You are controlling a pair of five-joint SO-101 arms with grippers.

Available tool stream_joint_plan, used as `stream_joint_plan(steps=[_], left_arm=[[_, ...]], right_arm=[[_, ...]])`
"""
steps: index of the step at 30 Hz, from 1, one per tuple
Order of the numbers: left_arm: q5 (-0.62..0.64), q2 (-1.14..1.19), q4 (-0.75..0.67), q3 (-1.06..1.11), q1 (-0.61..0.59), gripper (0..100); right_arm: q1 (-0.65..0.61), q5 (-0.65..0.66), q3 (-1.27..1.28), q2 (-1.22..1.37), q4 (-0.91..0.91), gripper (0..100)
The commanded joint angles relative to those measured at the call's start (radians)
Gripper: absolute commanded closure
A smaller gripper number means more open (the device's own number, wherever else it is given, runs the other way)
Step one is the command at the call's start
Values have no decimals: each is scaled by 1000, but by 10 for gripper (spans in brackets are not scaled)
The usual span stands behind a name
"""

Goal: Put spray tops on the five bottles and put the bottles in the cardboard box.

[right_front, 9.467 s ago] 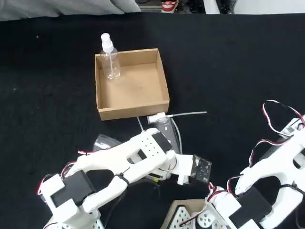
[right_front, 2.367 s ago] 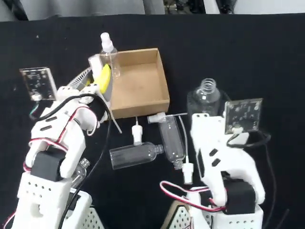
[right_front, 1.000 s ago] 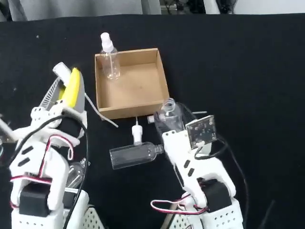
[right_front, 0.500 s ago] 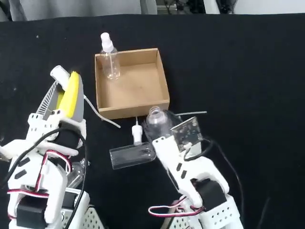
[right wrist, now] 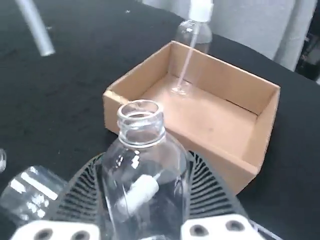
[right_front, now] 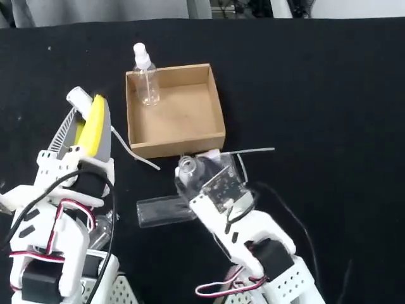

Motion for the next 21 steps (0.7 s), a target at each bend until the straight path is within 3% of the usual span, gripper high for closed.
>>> stream_joint_plan(steps=[1, 21], left_arm=[[6, -8, -17, -8, 45, 972], [-38, -3, -32, 28, 211, 972]], right_arm=[[-25, 44, -1, -108, -26, 987], [-26, 51, -7, -108, -28, 987]])
